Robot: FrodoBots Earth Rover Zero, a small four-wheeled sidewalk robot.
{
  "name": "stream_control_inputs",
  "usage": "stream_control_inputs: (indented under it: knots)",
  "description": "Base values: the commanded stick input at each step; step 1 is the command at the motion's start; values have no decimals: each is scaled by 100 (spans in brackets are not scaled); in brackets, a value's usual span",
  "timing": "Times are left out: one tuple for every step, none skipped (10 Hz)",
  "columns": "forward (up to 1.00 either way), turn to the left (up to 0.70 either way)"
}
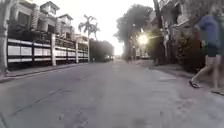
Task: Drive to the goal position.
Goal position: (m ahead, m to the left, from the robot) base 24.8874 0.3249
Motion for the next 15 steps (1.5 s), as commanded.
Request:
stream_control_inputs:
  knots:
    - [67, 0]
    - [67, 0]
    - [67, 0]
    - [67, 0]
    - [67, 0]
    - [67, 0]
    - [67, 0]
    - [67, 0]
    - [66, 0]
    - [66, 0]
    - [66, 0]
    - [66, 0]
    - [66, 0]
    - [66, 0]
    - [66, 0]
